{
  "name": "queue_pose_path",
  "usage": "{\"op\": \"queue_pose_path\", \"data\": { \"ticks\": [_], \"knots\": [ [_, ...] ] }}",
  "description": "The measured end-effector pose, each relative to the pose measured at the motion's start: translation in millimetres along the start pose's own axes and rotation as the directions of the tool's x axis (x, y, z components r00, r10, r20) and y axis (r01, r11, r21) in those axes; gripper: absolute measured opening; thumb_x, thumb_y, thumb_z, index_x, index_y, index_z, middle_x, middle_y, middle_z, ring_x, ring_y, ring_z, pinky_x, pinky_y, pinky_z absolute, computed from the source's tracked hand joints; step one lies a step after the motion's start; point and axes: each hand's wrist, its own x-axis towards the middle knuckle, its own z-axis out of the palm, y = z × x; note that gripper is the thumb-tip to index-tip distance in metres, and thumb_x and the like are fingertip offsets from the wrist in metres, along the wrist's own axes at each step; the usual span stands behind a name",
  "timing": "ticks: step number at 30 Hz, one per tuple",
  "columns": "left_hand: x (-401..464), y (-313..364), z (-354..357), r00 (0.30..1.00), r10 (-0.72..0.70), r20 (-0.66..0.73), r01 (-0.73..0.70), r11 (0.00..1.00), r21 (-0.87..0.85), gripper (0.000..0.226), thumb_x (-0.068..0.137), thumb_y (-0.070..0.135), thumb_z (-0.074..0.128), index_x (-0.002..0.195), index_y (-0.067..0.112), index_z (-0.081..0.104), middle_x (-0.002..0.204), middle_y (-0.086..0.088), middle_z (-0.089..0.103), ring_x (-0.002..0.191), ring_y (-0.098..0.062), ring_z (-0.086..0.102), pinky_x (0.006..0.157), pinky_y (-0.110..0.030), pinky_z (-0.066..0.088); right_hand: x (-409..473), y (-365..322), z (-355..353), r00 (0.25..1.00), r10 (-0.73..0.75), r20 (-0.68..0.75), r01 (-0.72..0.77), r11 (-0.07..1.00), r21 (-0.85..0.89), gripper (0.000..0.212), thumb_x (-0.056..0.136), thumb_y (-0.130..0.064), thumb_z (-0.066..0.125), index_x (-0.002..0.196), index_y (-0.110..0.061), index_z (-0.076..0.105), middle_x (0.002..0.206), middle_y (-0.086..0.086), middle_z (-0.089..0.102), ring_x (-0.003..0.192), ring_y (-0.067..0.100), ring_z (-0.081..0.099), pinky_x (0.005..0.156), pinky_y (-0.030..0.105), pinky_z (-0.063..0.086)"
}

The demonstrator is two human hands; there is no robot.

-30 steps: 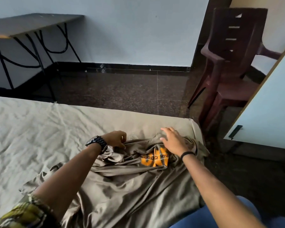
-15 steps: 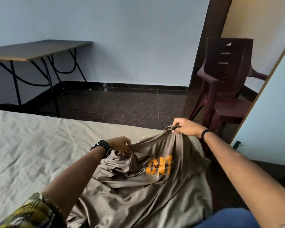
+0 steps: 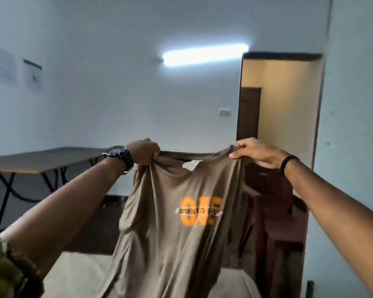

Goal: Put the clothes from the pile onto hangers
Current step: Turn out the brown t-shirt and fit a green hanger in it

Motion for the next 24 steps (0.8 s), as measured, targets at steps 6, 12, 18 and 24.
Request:
{"op": "queue_pose_path", "data": {
  "ticks": [6,12,18,24],
  "knots": [
    [8.4,-8.3,-113.0,0.983,-0.124,-0.134,0.056,0.903,-0.426,0.035,0.074,0.017,0.053,0.101,0.0,0.066,0.098,-0.017,0.064,0.091,-0.029,0.058,0.076,-0.029,0.043,-1.6,-77.4,-38.1,0.922,-0.227,-0.314,0.198,0.973,-0.122,0.032,0.087,-0.01,0.067,0.067,-0.017,0.043,0.061,-0.005,0.044,0.056,0.006,0.043,0.051,0.019,0.033],
    [2.2,4.5,-156.0,0.845,-0.221,-0.488,0.028,0.928,-0.373,0.038,0.08,0.002,0.064,0.112,-0.008,0.046,0.118,-0.021,0.046,0.107,-0.038,0.05,0.086,-0.042,0.041,-10.3,-135.5,-43.7,0.788,-0.429,-0.442,0.259,0.882,-0.394,0.017,0.09,-0.022,0.064,0.093,-0.007,0.057,0.083,0.005,0.053,0.077,0.017,0.049,0.063,0.029,0.034],
    [-23.0,-0.3,-189.0,0.895,-0.039,-0.445,0.007,0.997,-0.074,0.015,0.071,-0.002,0.052,0.075,0.012,0.055,0.095,-0.013,0.059,0.093,-0.034,0.058,0.072,-0.033,0.045,-22.4,-151.2,-52.7,0.784,-0.374,-0.496,0.239,0.918,-0.316,0.023,0.093,-0.024,0.059,0.075,-0.013,0.05,0.082,0.009,0.057,0.078,0.022,0.056,0.064,0.032,0.04],
    [-21.4,12.1,-217.4,0.744,-0.269,-0.612,0.072,0.942,-0.327,0.021,0.092,0.006,0.044,0.086,-0.009,0.058,0.08,-0.016,0.051,0.087,-0.038,0.054,0.071,-0.036,0.041,-39.9,-172.5,-52.1,0.865,-0.392,-0.314,0.406,0.914,-0.021,0.026,0.098,0.001,0.043,0.093,-0.021,0.057,0.107,0.011,0.059,0.088,0.018,0.061,0.075,0.026,0.051]
  ]
}}
